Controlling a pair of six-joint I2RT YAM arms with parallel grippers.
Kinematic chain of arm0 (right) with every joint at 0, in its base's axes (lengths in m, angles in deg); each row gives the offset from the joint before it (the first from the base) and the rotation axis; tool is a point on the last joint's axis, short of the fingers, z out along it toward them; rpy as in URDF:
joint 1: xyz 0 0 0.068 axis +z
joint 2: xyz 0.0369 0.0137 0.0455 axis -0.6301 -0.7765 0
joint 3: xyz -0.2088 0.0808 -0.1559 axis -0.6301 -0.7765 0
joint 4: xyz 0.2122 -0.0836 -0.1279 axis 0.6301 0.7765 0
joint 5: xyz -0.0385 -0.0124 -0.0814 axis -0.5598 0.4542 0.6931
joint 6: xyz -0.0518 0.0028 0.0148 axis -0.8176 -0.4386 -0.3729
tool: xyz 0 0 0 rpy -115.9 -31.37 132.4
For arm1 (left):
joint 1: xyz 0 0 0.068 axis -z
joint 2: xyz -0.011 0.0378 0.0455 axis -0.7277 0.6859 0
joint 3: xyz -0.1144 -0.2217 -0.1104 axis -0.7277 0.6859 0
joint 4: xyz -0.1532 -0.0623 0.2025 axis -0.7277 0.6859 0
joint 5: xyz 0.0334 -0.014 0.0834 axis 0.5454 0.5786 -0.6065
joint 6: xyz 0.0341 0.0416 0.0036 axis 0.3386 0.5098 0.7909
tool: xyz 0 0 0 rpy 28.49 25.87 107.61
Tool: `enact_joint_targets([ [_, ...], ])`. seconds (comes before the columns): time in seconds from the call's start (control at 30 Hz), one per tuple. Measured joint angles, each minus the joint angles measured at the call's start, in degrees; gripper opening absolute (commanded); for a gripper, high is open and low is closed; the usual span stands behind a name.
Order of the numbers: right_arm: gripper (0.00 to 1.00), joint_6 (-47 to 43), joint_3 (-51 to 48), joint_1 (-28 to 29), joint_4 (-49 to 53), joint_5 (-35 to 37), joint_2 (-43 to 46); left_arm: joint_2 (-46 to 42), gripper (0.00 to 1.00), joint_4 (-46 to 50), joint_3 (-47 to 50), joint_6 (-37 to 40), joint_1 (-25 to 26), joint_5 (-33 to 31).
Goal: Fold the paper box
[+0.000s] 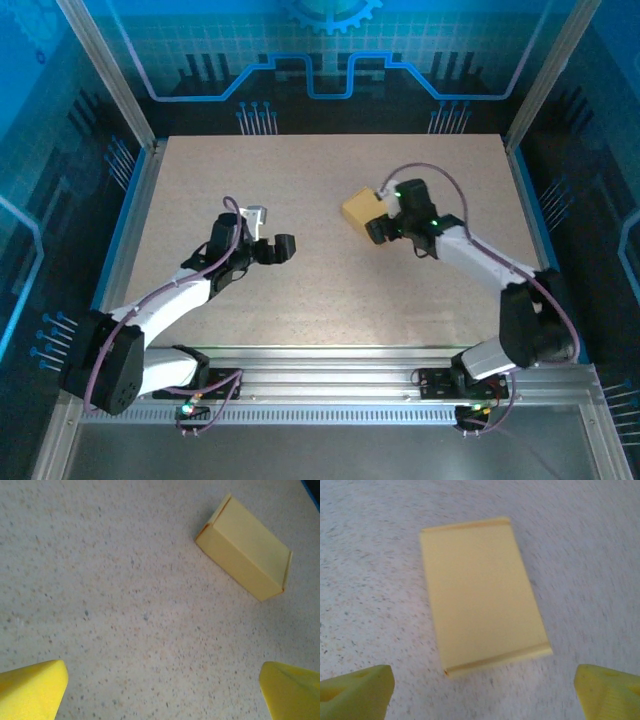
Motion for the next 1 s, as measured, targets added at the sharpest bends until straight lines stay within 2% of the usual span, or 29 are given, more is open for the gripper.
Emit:
enact_joint_targets([
  [0.27, 1.0, 7.1, -23.9, -11.0, -16.2, 1.9, 19.7, -3.0, 0.99, -8.4, 4.0, 9.8, -2.2, -18.8],
  [0.4, 1.0, 7.1, -30.4, -14.9, -24.5, 2.2, 21.6, -0.4, 0.99, -17.3, 7.1, 15.2, -5.4, -23.0],
  [0.6, 1.0, 6.9, -32.5, -19.2, -38.0, 0.4, 14.1, 10.5, 0.99, -33.1, 13.0, 20.1, -10.9, -21.0],
  [0.7, 1.0, 7.0, -32.4, -20.2, -44.7, -1.4, 7.3, 16.2, 0.99, -39.9, 14.1, 19.8, -14.7, -16.9],
  [0.83, 1.0, 6.0, -31.2, -20.2, -47.5, -4.1, 0.1, 18.4, 0.99, -41.7, 13.9, 18.5, -19.3, -13.1],
  [1.0, 1.0, 4.2, -29.8, -19.0, -50.6, -5.5, -4.0, 18.4, 0.99, -43.7, 13.5, 17.7, -19.4, -10.8],
])
